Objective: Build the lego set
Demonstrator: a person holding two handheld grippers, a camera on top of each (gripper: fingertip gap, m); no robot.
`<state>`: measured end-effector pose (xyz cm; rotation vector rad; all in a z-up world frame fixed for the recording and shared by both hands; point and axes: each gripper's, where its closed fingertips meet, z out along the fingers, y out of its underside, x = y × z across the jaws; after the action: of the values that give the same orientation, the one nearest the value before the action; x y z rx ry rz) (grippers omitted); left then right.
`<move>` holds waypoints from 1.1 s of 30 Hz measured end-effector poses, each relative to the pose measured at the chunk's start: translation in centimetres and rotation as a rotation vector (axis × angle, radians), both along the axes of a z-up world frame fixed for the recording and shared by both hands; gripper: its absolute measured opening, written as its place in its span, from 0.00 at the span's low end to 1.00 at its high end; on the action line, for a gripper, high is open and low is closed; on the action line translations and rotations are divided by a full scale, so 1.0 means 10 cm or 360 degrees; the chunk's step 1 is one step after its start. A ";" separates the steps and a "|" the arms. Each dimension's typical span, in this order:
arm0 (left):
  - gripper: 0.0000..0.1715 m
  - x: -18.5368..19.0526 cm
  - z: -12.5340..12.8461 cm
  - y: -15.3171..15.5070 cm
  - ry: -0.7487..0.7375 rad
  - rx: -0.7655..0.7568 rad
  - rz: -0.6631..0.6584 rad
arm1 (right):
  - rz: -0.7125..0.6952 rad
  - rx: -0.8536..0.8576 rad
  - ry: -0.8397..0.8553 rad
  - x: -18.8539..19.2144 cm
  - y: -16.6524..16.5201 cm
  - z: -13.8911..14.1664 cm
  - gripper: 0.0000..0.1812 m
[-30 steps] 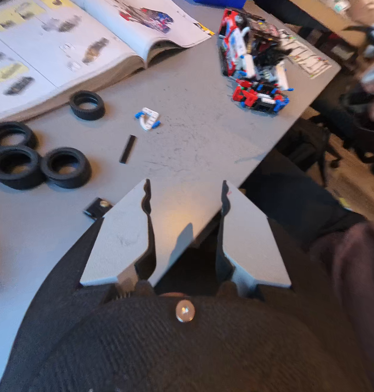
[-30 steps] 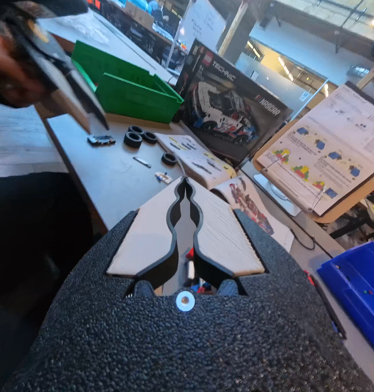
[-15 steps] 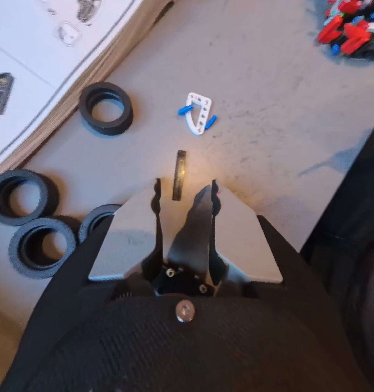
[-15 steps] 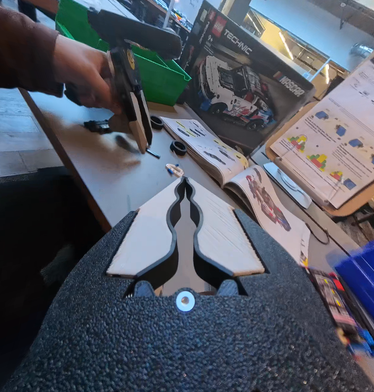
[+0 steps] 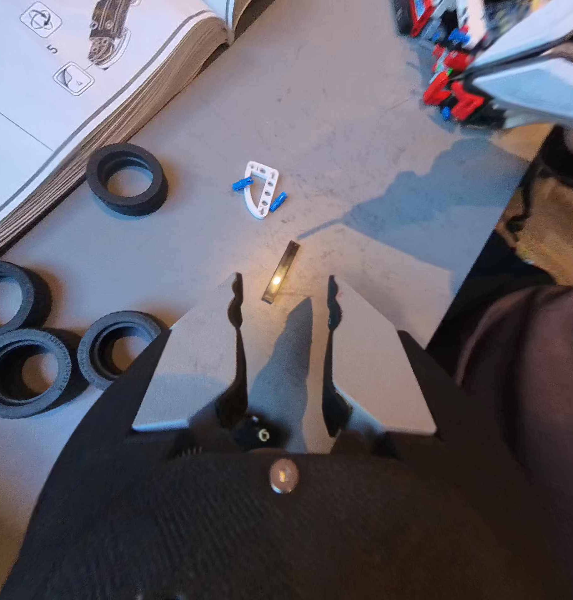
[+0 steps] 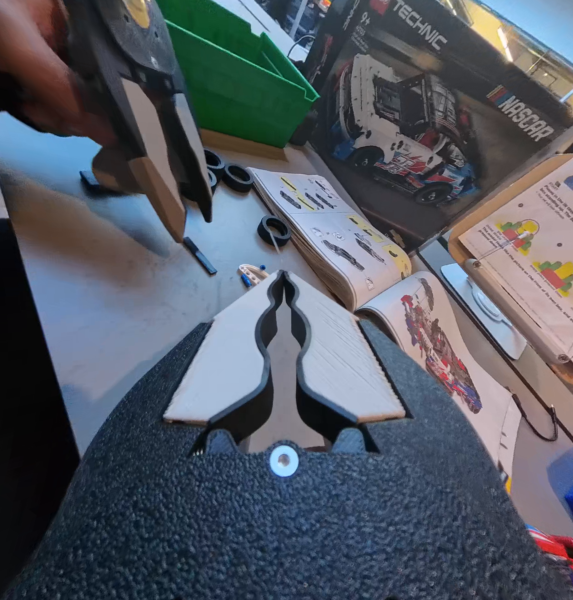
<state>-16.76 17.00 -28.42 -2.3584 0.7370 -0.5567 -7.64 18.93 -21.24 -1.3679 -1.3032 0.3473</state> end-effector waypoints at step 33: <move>0.34 0.29 -0.20 -0.25 0.0591 0.0306 -0.1463 | 0.0060 0.0148 -0.0268 0.31 -0.60 -0.33 0.00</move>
<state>-13.90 14.50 -30.46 -1.8563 1.9732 -0.3686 -4.50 12.96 -24.54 -1.3178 -1.4670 0.1978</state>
